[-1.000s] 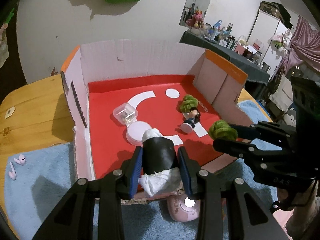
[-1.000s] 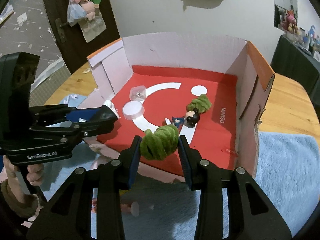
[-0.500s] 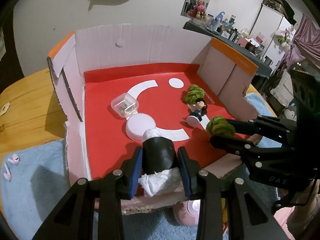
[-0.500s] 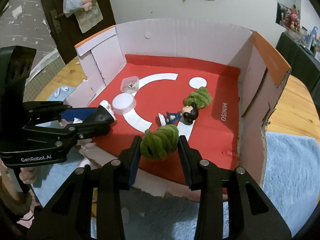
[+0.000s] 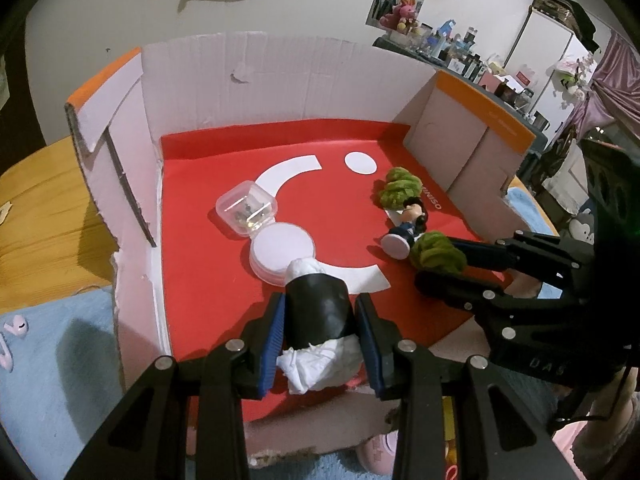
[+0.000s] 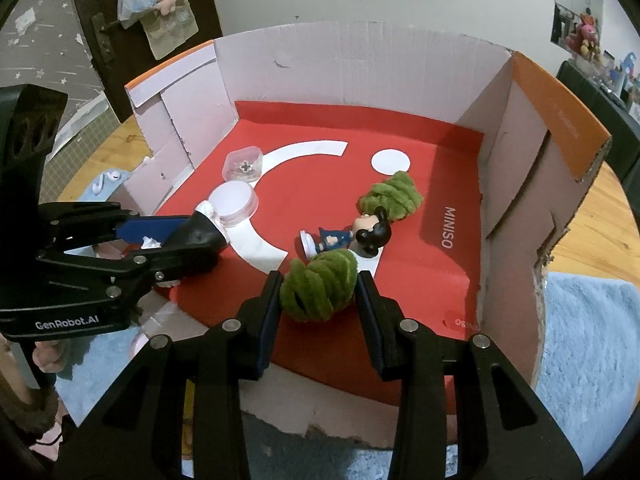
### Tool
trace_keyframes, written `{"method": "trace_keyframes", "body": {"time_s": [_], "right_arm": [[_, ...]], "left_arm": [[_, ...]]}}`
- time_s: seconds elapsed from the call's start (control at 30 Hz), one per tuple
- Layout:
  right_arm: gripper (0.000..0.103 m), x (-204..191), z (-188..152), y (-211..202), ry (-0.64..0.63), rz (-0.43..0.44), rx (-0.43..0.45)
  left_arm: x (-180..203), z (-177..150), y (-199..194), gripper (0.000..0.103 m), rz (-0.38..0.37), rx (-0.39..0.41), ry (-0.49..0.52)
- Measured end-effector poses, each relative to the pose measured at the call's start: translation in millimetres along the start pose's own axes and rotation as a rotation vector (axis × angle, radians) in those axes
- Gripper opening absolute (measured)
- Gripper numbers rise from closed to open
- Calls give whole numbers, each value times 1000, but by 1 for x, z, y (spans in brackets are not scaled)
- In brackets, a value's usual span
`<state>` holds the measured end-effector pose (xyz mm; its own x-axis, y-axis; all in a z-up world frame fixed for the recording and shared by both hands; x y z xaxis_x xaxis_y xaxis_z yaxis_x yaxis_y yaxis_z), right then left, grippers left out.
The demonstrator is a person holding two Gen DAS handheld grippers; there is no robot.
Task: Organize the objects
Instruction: 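Lower plush onto red box floor with left tool while right tool lowers green ball beside figurine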
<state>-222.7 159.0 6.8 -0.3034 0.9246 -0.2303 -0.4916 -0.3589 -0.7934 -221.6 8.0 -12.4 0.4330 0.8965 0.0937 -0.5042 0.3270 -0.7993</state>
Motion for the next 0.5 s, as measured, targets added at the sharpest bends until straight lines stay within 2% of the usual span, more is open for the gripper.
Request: {"method": "trace_keyframes", "body": {"time_s": [0.5], "right_arm": [[35,-1,6,8,-15,-66,37]], "left_arm": [[-6,9,11,37,3,2,-19]]}}
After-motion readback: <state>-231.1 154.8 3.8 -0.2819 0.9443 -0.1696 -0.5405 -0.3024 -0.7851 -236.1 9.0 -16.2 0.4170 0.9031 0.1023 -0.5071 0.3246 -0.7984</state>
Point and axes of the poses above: each gripper's, at about its wrist camera, not at the fingertips, and y roughly the way its jaws point, x to its right, z to its top, the point moved 2 cm from there along y, roughly the way its jaws point, and after that the axes turned 12 degrees about y, right-handed, at the moved point
